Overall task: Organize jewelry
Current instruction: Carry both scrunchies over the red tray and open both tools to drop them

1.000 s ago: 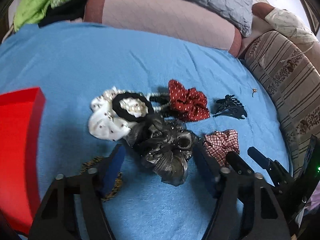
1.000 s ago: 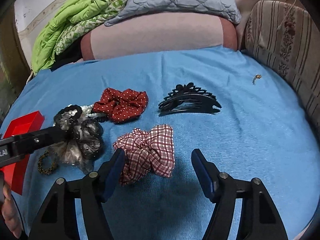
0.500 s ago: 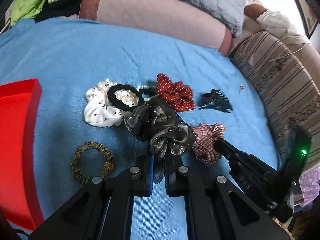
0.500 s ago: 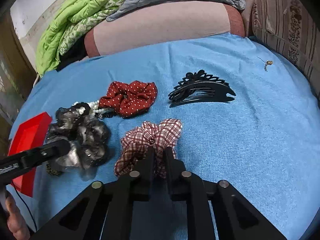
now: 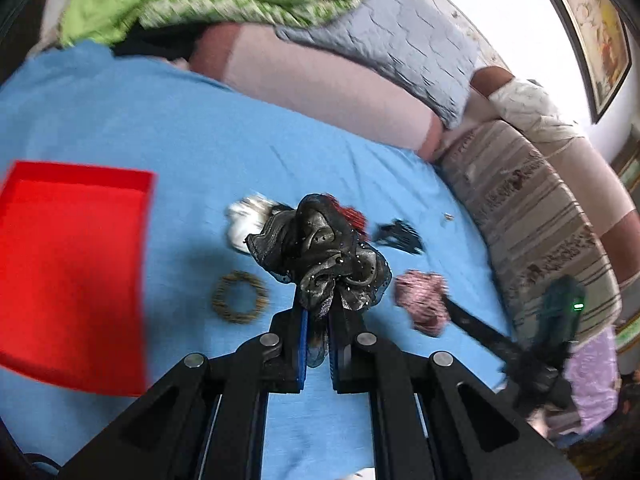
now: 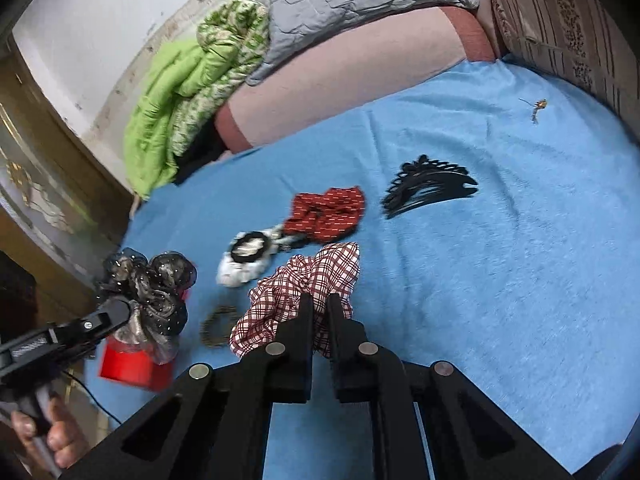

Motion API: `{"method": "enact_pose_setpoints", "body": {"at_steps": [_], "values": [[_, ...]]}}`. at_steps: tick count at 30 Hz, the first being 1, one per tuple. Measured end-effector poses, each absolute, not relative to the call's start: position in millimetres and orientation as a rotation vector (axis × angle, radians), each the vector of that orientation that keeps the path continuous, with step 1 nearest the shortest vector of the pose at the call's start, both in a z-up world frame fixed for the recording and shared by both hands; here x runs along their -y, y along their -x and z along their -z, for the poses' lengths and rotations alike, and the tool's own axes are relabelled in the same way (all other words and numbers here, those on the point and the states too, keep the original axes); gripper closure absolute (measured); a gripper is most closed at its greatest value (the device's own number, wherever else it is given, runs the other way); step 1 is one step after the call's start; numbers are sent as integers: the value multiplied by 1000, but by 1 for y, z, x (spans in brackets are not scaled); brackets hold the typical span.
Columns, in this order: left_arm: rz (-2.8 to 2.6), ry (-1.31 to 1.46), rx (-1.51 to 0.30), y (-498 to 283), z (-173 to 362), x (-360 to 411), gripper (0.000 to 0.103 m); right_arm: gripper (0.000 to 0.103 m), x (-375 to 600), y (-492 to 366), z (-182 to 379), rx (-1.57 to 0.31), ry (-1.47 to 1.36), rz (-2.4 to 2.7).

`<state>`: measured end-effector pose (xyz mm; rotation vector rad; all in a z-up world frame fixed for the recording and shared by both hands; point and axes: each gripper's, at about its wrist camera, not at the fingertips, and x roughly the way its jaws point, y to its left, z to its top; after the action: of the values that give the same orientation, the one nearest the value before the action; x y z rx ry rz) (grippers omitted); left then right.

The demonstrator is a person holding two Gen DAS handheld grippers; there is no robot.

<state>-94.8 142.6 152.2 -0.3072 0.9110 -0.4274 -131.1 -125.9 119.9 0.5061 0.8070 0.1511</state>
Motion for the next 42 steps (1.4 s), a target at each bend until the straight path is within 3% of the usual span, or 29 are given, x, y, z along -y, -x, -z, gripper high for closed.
{"method": "enact_pose_setpoints", "body": {"at_steps": [7, 21, 32, 42], "values": [[267, 211, -836, 114, -162, -187, 95, 95, 93, 140, -146, -786, -425, -199], [72, 164, -866, 88, -131, -290, 95, 95, -39, 93, -162, -837, -232, -373], [9, 165, -921, 24, -106, -342, 95, 95, -147, 27, -150, -872, -100, -472], [-46, 181, -970, -26, -83, -372, 95, 95, -188, -31, -99, -957, -38, -449]]}}
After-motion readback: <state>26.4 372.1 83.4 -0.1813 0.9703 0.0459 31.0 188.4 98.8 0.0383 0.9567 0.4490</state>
